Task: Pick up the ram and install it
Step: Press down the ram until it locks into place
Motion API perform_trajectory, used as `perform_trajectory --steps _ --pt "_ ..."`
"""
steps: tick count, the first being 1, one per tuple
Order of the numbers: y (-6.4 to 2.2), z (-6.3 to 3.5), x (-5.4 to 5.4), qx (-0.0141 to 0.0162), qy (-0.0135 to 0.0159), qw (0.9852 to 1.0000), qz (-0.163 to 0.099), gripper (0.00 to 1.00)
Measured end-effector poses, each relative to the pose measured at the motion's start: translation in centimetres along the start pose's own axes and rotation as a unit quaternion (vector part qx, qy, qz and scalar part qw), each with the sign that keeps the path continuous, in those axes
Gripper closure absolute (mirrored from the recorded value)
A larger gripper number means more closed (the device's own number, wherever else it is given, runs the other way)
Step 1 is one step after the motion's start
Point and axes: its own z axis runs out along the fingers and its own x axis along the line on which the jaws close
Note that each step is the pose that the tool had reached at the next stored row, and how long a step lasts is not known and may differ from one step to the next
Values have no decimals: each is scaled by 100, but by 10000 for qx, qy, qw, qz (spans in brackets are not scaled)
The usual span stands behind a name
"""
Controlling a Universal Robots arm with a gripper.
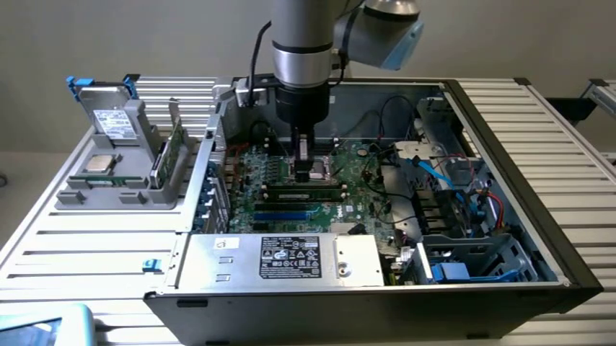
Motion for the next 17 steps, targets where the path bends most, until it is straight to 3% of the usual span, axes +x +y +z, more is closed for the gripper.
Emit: perform_trajectory --steps 11,17 --pt "-5 -1 0 -12 1 10000 7 89" --pt "-5 0 0 -54 5 9993 382 89"
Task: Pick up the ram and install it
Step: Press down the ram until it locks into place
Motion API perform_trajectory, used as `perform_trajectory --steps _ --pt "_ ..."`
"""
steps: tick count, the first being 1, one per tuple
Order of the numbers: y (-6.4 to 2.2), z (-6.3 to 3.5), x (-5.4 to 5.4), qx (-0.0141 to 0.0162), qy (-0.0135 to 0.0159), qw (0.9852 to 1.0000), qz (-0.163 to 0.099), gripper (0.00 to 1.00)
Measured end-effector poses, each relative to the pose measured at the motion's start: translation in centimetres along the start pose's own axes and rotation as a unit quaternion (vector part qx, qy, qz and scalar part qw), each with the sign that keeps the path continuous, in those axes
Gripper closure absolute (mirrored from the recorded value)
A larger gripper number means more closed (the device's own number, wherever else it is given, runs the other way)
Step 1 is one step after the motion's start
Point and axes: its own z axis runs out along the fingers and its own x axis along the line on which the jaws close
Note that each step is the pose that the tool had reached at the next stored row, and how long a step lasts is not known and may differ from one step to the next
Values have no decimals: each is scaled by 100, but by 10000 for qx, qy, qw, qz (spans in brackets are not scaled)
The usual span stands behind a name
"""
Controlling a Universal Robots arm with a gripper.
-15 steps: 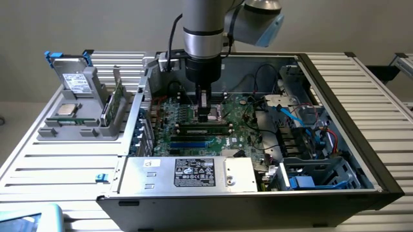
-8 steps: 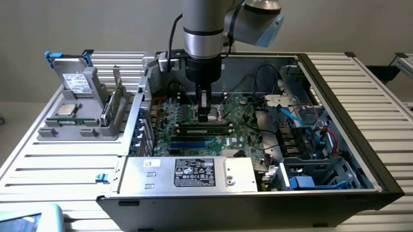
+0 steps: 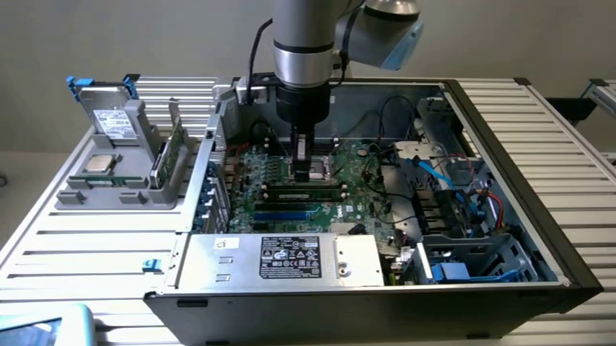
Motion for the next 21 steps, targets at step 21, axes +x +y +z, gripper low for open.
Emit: perform_trajectory --steps 21 --pt "0 7 -2 -147 10 9888 1482 89"
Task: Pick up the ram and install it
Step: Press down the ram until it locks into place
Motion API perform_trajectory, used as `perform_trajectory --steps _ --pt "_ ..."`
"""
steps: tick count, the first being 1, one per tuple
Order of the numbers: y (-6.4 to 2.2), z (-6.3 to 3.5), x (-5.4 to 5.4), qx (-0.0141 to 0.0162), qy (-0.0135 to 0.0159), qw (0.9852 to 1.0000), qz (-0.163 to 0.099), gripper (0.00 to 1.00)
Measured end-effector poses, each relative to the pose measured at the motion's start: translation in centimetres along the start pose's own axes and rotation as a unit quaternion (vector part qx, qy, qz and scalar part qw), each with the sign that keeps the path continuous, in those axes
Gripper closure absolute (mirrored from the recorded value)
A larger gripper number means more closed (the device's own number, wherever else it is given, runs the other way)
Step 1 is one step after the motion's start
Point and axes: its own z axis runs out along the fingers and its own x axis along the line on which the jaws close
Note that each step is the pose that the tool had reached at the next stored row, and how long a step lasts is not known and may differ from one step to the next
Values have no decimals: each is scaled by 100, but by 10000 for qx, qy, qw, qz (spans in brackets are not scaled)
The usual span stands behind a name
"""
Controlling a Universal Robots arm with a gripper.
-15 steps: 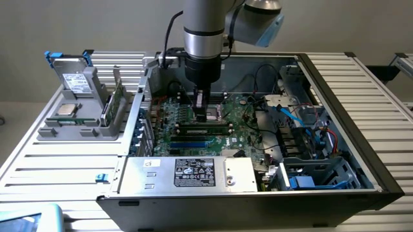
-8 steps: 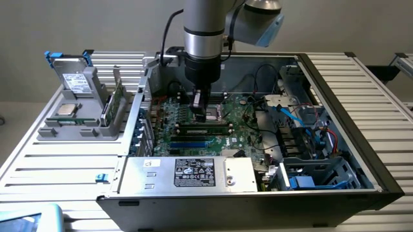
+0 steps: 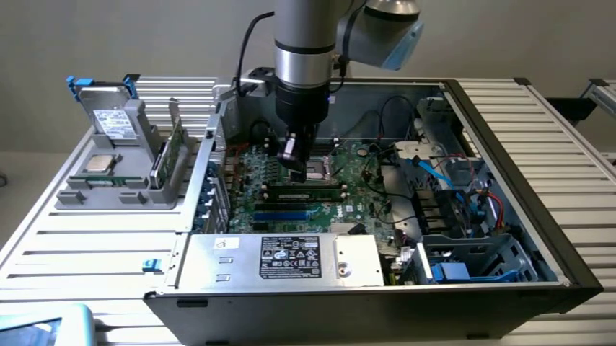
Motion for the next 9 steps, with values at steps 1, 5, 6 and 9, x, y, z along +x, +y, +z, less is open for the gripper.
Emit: perform_trajectory --steps 1,5,6,9 --pt "0 0 0 0 -2 10000 63 89" --pt "0 1 0 -10 -6 9994 334 89" --pt "0 1 0 -13 -7 9992 408 89" --pt "0 2 0 -25 -8 9981 618 89"
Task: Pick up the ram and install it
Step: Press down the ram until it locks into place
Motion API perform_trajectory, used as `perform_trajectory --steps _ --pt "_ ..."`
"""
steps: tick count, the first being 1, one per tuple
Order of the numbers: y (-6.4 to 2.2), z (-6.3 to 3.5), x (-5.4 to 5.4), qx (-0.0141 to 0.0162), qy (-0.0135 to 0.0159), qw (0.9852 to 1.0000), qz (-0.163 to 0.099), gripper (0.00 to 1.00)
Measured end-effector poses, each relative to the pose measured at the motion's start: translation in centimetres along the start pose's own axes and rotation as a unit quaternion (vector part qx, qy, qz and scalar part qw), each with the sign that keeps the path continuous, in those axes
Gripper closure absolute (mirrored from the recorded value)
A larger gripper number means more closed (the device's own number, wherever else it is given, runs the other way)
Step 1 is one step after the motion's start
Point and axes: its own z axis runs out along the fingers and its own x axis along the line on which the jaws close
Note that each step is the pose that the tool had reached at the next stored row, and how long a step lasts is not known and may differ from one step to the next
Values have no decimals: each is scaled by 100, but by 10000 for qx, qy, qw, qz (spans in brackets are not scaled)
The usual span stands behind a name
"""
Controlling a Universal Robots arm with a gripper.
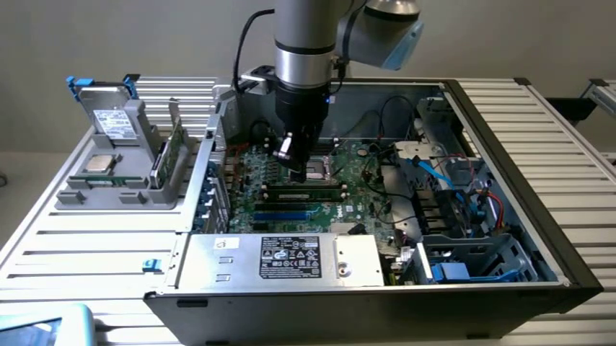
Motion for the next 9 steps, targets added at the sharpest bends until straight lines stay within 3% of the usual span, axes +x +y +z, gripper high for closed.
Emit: perform_trajectory --steps 4,9 --pt "0 5 0 -31 6 9995 311 89" --pt "1 11 -1 -58 7 9977 668 89"
